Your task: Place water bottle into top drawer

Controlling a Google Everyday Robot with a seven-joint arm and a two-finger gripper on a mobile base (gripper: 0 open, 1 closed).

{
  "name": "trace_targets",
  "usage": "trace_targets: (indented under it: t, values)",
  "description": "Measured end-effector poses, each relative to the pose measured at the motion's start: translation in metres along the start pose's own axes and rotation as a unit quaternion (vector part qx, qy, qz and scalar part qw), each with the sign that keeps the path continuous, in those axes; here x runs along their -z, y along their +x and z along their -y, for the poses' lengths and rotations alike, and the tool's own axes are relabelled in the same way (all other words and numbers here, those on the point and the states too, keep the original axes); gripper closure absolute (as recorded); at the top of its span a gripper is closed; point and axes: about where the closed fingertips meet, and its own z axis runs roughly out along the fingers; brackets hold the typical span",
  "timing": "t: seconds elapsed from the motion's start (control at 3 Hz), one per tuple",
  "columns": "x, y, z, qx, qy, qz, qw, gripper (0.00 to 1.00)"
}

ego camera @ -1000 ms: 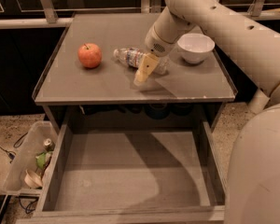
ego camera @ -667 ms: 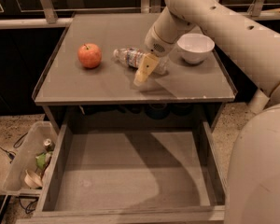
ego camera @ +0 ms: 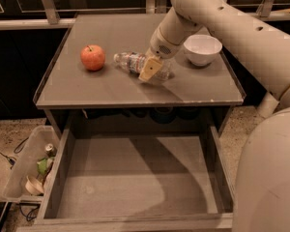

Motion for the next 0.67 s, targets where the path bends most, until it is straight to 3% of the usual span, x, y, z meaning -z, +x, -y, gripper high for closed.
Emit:
trace_targets:
  t: [0.67]
  values:
    - [-0.0001, 0.0, 0.0, 0.0, 0.0, 0.0, 1.0, 0.88]
